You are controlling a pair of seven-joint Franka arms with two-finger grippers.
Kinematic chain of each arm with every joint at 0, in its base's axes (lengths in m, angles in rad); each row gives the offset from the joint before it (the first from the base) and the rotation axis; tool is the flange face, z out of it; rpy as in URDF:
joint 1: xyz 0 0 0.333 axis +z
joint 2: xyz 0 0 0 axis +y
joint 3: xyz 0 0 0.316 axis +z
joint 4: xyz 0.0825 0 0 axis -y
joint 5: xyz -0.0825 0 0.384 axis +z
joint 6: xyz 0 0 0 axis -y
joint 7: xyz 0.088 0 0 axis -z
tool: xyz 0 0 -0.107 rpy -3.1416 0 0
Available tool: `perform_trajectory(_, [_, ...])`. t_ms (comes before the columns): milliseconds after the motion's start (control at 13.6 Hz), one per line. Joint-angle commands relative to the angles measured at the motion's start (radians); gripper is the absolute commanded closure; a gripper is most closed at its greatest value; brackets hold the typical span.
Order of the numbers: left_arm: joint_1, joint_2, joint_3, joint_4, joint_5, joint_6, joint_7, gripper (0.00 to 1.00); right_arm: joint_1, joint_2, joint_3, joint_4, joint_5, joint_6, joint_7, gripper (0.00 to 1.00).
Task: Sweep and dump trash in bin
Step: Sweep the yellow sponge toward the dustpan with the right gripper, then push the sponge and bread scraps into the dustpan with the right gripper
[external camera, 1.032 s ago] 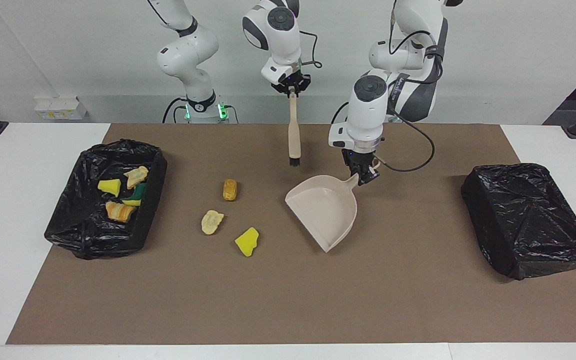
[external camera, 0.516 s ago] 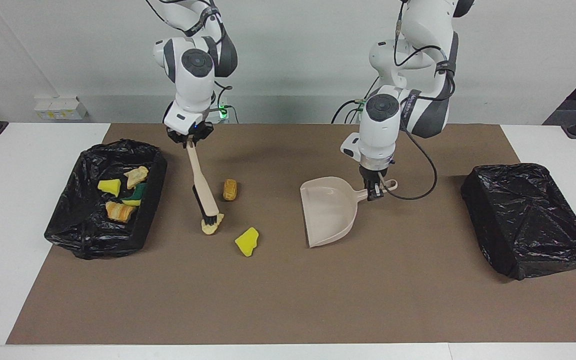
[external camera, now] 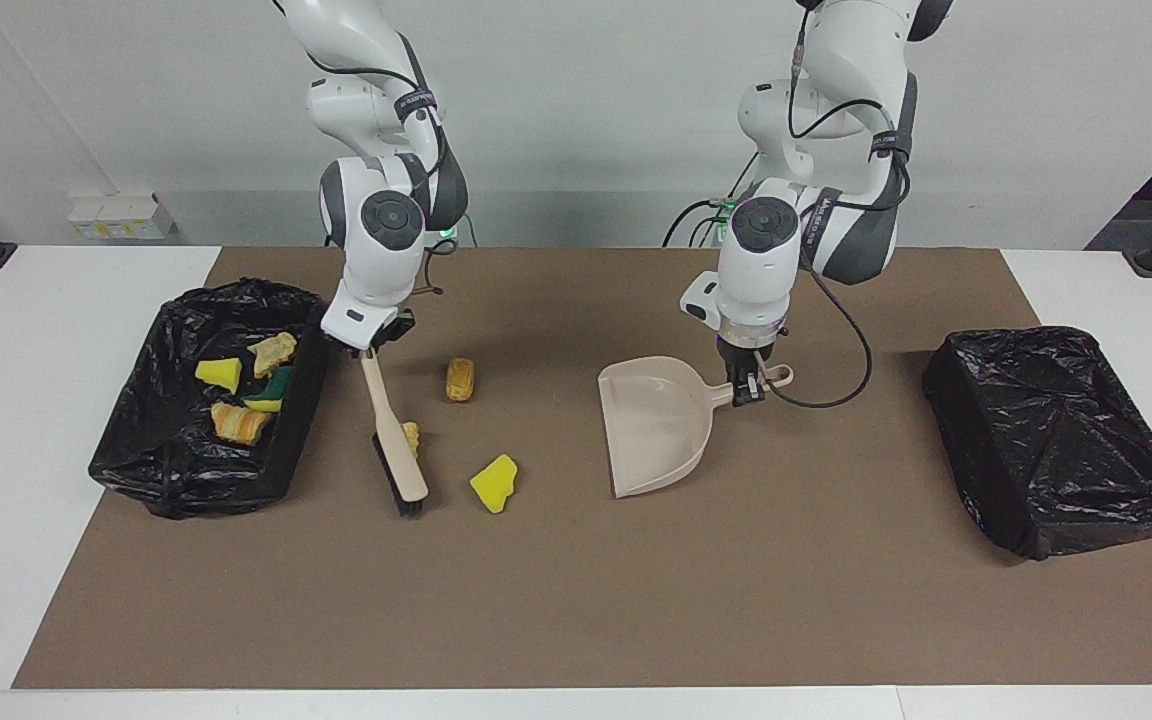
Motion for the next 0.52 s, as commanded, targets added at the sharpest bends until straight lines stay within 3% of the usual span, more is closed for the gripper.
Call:
perform_trajectory(0, [0.011, -0.005, -0.010, -0.004, 0.021, -0.011, 0.005, 1.00, 0.001, 0.034, 0.014, 0.017, 0.140, -0.009, 0.075, 1.00])
perform_trajectory(442, [0.008, -0.022, -0.010, -0.038, 0.021, -0.012, -0.017, 1.00, 0.134, 0.090, 0.019, 0.063, 0.396, 0.012, 0.167, 1.00])
